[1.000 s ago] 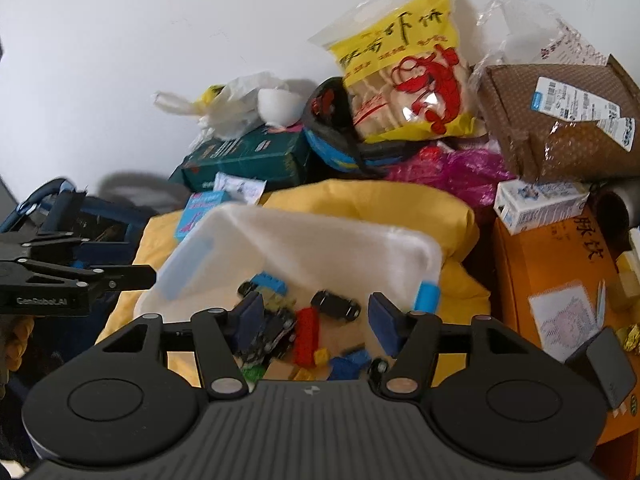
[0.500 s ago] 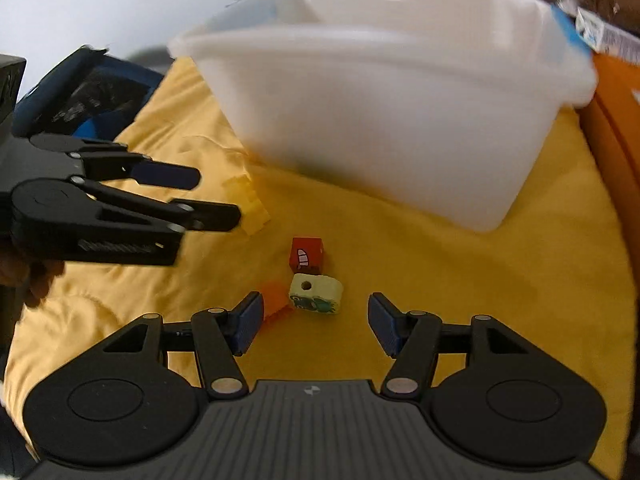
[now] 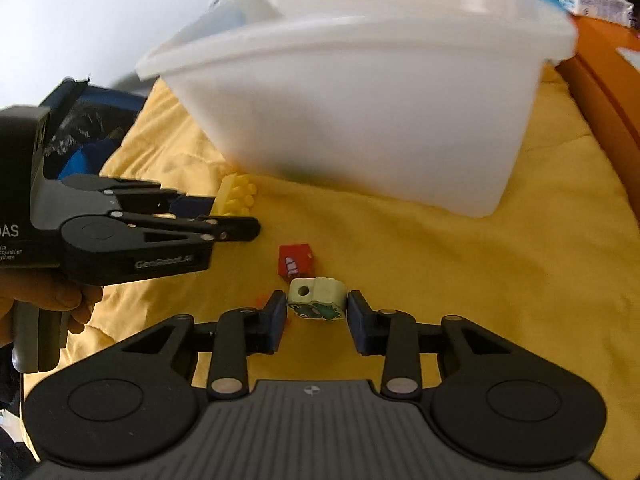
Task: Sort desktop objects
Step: 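Grasp the pale green block with the right tool while the left tool grasps the yellow brick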
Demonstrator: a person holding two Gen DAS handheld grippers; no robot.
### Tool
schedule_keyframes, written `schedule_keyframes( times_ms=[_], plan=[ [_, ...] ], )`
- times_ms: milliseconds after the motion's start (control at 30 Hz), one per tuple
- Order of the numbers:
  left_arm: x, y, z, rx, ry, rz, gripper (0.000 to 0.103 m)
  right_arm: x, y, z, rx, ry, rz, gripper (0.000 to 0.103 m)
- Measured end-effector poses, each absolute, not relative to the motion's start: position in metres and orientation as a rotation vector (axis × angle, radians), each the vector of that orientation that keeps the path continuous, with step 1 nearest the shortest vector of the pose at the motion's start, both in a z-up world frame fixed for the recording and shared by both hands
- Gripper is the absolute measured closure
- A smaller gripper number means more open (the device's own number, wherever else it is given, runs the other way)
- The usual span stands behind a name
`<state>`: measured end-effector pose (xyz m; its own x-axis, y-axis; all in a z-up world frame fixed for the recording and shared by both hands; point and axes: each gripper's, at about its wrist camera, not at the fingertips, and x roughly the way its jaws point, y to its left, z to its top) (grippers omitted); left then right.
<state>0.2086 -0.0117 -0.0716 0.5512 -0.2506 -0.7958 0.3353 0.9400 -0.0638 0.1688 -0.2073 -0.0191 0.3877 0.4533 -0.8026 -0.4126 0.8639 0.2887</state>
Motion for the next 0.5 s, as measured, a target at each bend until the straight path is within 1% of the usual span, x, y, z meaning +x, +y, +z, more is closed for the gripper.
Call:
schedule_keyframes(
  times_ms=[233,367,500],
  plan=[
    [0.183,-0.005,-0.043,0.095,0.854,-0.373,0.069,0.158,-0.228,0.007,0.044,0.973,0.577,0.066],
    [0.166,0.000,-0.006,0.079,0.802,-0.383,0.069,0.156,-0.238,0.036,0.064,0.919,0.602,0.066],
    [0.162,0.002,0.037,0.080,0.762,-0.391,0.069,0.169,-0.246,0.081,0.071,0.839,0.619,0.066]
  ],
)
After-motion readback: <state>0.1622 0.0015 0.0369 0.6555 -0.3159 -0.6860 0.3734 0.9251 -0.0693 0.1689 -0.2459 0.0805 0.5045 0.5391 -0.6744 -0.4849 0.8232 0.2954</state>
